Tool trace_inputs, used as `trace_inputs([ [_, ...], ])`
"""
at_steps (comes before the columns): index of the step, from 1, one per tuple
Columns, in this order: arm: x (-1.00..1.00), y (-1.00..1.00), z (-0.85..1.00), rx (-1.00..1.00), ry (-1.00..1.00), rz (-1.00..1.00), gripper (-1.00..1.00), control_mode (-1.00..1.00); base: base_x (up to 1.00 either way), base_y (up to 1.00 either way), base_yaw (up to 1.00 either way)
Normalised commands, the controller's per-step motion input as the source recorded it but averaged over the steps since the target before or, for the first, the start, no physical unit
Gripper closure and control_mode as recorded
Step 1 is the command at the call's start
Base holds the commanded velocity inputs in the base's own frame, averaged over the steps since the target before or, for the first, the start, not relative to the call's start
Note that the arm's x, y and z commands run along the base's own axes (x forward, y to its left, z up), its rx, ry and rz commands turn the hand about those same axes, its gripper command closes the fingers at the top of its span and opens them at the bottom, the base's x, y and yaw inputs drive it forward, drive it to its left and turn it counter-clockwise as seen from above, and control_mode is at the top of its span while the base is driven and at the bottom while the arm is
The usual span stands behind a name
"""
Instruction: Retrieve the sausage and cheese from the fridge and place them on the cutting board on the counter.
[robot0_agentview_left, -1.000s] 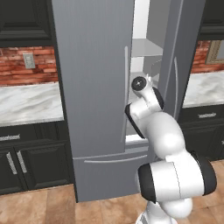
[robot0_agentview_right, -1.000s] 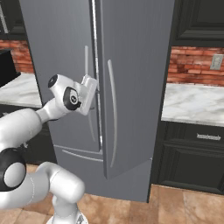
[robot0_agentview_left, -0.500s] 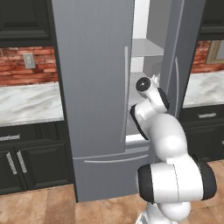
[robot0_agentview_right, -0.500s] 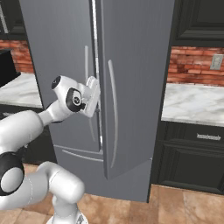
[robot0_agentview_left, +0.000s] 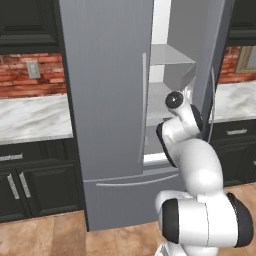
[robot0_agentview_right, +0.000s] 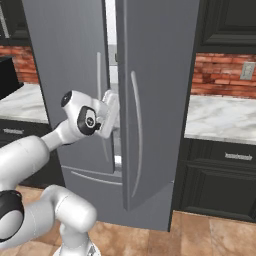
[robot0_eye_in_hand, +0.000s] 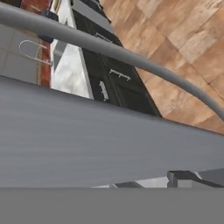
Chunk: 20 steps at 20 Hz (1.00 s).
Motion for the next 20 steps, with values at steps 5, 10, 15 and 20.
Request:
trace_inputs([
  [5, 0.24, -0.48, 0.0, 0.02, -0.05, -0.11, -1.0, -1.0, 0.0, 0.0, 0.0],
  [10, 0.0, -0.76, 0.0, 0.0, -0.02, -0.13, -1.0, -1.0, 0.0, 0.0, 0.0],
  [15, -0.01, -0.86, 0.0, 0.0, -0.01, -0.16, -1.0, -1.0, 0.0, 0.0, 0.0],
  [20, 0.0, -0.91, 0.0, 0.0, 0.0, -0.2, -1.0, -1.0, 0.0, 0.0, 0.0],
])
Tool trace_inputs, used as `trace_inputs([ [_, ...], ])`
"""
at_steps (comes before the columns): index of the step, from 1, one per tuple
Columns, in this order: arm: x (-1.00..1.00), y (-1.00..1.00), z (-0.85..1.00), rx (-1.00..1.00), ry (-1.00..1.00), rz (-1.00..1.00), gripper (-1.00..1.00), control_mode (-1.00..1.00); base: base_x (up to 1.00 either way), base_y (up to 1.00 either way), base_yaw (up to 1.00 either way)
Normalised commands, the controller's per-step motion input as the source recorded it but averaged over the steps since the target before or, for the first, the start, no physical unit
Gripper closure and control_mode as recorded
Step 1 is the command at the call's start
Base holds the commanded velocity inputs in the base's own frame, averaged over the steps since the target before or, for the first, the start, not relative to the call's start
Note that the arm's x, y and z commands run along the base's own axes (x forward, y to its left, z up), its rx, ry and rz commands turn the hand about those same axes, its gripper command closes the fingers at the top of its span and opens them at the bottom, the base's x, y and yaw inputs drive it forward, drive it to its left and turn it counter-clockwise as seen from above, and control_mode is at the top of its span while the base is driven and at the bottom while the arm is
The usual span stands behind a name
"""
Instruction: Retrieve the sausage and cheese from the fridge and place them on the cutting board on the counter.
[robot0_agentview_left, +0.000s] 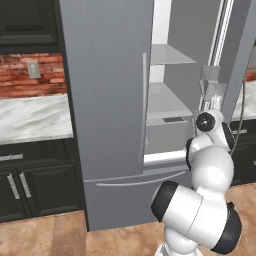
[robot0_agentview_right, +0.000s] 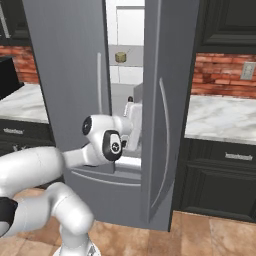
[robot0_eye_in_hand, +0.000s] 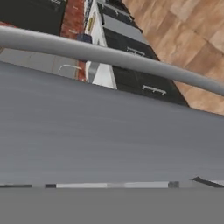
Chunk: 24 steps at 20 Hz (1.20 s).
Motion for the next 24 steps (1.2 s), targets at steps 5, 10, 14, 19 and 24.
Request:
trace_inputs([
  [5, 0.0, -0.87, 0.0, 0.0, 0.0, -0.22, -1.0, -1.0, 0.0, 0.0, 0.0],
  [10, 0.0, -0.74, 0.05, 0.0, 0.0, -0.22, -1.0, -1.0, 0.0, 0.0, 0.0],
  [14, -0.14, -0.75, 0.12, 0.0, 0.0, -0.26, -1.0, -1.0, 0.0, 0.0, 0.0],
  [19, -0.55, -0.76, 0.09, 0.0, 0.0, -0.32, -1.0, -1.0, 0.0, 0.0, 0.0],
  [24, -0.68, -0.67, 0.12, 0.0, 0.0, -0.37, -1.0, -1.0, 0.0, 0.0, 0.0],
])
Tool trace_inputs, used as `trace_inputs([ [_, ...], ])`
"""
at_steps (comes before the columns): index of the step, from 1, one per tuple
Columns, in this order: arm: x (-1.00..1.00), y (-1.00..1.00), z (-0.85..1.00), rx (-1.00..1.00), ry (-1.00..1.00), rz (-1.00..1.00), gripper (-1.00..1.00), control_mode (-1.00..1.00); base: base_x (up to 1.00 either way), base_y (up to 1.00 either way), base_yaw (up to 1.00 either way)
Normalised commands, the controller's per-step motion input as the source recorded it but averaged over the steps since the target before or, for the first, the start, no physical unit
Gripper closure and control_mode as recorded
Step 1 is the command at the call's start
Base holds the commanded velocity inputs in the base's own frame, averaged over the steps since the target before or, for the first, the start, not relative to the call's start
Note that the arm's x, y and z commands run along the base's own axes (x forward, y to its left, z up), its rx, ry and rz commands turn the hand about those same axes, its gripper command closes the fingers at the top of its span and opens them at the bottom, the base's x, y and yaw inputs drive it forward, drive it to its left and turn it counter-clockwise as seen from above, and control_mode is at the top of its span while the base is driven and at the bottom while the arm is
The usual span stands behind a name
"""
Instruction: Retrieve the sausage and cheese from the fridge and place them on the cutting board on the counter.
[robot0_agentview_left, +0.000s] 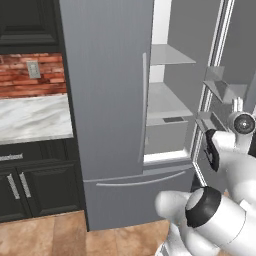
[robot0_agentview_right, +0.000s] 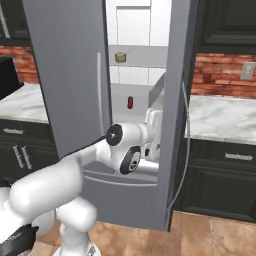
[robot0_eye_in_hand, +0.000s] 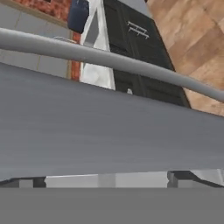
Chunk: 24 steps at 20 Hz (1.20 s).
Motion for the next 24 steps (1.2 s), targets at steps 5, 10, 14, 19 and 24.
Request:
trace_inputs([
  [5, -0.61, -0.44, 0.15, 0.0, 0.0, -0.39, -1.0, -1.0, 0.0, 0.0, 0.0],
  [10, -0.49, 0.23, 0.07, 0.0, -0.01, -0.39, -1.0, -1.0, 0.0, 0.0, 0.0],
  [14, -0.56, 0.6, 0.03, 0.02, -0.02, -0.29, -1.0, -1.0, 0.0, 0.0, 0.0],
  [19, -0.54, 0.93, 0.0, 0.0, 0.0, -0.11, -1.0, -1.0, 0.0, 0.0, 0.0],
  [24, -0.01, 1.0, 0.04, 0.0, 0.04, 0.0, -1.0, -1.0, 0.0, 0.0, 0.0],
])
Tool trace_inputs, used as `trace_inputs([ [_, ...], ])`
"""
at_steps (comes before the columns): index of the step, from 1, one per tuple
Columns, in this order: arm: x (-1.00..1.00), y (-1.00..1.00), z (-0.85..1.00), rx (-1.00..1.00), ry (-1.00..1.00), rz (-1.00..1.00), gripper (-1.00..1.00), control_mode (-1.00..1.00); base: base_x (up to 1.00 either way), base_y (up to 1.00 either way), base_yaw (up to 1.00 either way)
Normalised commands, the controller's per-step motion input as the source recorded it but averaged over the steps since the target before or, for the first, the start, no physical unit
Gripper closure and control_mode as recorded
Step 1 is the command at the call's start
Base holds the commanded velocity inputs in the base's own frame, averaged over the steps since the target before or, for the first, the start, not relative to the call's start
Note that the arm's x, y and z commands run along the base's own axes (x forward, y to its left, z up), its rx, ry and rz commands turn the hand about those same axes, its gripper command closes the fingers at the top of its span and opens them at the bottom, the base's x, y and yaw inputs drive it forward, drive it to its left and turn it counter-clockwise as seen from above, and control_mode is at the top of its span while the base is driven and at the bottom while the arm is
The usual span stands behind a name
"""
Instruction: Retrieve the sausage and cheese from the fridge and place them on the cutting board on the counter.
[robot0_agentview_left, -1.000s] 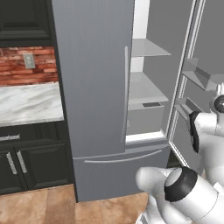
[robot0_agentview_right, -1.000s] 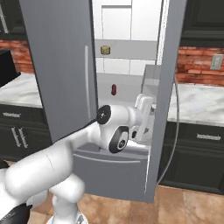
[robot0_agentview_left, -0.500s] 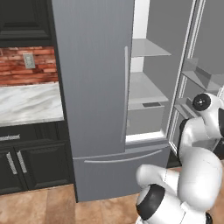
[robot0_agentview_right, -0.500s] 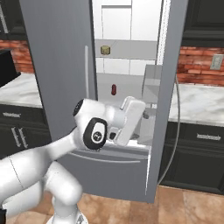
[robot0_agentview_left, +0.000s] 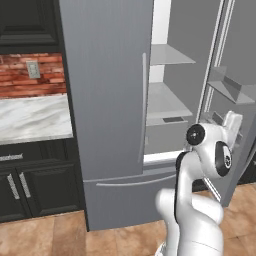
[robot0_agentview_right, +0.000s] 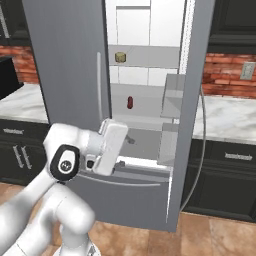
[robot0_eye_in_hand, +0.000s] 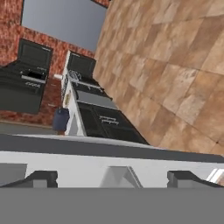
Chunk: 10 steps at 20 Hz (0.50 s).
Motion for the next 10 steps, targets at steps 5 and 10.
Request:
trace_inputs([
  [5, 0.02, 1.0, 0.08, -0.07, 0.18, 0.14, -1.0, -1.0, 0.0, 0.0, 0.0],
  [10, 0.08, 1.0, 0.19, -0.19, 0.31, 0.26, -1.0, -1.0, 0.0, 0.0, 0.0],
])
